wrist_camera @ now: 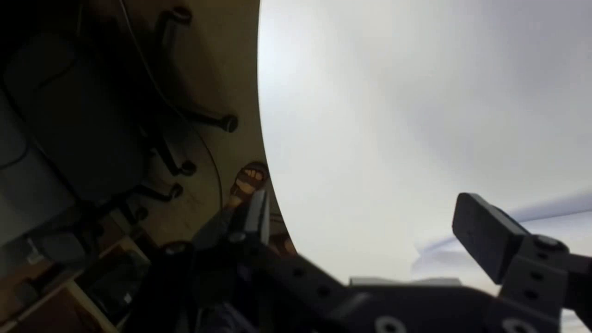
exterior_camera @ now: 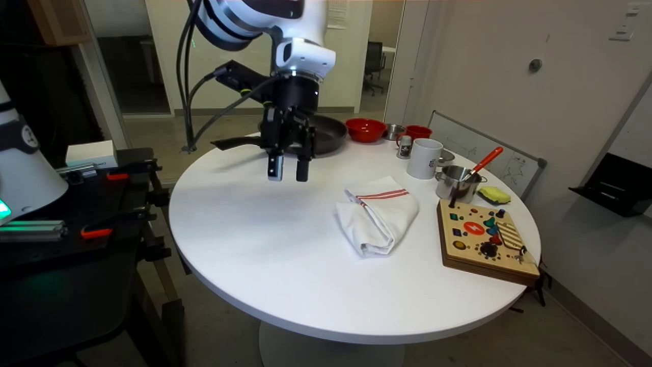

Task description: Fold the towel in half

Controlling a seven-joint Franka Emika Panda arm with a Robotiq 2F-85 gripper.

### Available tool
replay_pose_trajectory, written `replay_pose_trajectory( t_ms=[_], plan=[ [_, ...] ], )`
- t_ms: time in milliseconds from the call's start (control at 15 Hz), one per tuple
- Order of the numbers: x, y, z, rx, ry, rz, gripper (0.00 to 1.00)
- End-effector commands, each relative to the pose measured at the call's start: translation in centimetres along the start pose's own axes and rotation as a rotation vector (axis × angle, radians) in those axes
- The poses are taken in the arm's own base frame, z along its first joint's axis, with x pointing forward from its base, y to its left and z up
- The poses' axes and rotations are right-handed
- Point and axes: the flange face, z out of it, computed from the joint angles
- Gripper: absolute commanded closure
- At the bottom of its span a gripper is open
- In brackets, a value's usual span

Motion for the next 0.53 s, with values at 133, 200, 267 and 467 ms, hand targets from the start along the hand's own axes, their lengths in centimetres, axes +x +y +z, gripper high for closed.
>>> replay_pose_trajectory(
  t_ms=[133, 200, 267, 467],
  plan=[
    [6.9, 3.4, 3.6, 0.025, -0.237, 0.238, 0.0],
    [7.7, 3.8, 3.5, 0.04, -0.289, 0.277, 0.0],
    [8.3, 4.0, 3.5, 0.058, -0.339, 0.315, 0.0],
    [9.2, 2.6, -0.2, 0.157, -0.469, 0.421, 0.0]
  ],
)
